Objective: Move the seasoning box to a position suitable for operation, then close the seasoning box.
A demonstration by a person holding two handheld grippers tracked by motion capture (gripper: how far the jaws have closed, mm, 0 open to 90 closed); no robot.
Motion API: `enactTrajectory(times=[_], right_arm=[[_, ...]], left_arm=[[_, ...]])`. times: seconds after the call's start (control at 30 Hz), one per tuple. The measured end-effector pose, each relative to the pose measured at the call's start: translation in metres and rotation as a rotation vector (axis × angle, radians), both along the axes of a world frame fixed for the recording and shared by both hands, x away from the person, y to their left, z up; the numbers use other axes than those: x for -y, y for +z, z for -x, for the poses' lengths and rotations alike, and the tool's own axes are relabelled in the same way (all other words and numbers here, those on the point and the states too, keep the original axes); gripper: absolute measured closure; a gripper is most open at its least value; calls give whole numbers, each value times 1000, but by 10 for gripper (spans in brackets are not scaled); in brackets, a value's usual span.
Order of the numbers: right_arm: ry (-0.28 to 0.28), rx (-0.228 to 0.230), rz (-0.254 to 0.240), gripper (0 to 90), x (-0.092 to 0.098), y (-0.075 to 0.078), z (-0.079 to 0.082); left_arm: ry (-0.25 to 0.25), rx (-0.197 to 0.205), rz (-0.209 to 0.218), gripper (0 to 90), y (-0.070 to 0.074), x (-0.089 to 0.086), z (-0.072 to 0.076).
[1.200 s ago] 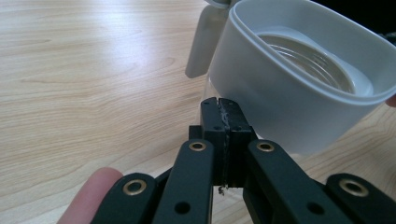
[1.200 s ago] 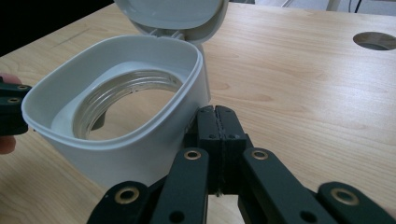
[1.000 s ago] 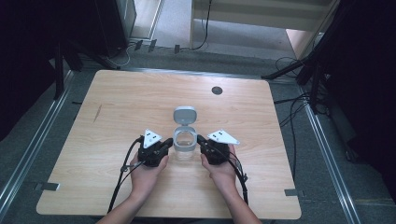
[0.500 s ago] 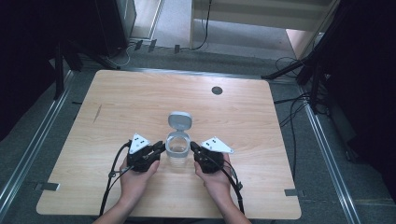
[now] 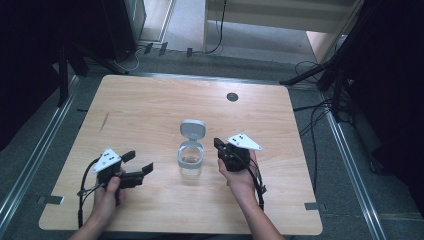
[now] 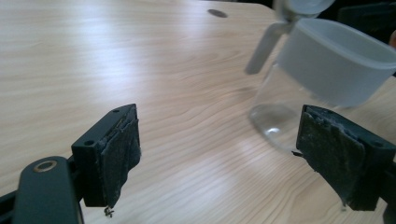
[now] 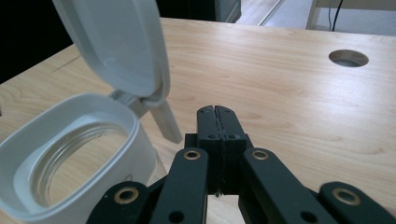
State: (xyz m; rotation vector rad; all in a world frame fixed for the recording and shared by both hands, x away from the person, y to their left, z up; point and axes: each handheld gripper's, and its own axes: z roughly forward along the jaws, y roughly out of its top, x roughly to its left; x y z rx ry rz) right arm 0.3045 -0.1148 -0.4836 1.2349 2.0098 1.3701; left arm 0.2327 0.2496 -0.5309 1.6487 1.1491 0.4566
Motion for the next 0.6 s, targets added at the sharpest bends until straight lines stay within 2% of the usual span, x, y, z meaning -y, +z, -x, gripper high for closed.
enactTrajectory(times=[0.1,0.23,0.3,0.33,0.4,0.47,0.53,0.6], right_arm=[[-3,5,1,900,2,7,-6],[-17,11,-21,900,7,14,-12],[-24,14,-24,900,7,18,-15],[-28,15,-26,900,7,20,-16],[-29,18,-32,900,7,23,-19],[-35,21,-40,900,6,27,-22],[-22,24,-61,900,2,33,-25],[-17,28,-58,900,0,34,-26]], left_arm=[[45,3,-61,136,-4,-23,8],[123,-28,-73,140,-9,-52,16],[157,-34,-86,141,-11,-62,18],[168,-37,-78,141,-11,-66,18],[173,-36,-69,141,-11,-70,18],[159,-48,-95,141,-14,-68,15],[139,-41,-129,142,-15,-62,14],[132,-42,-130,141,-15,-60,14]])
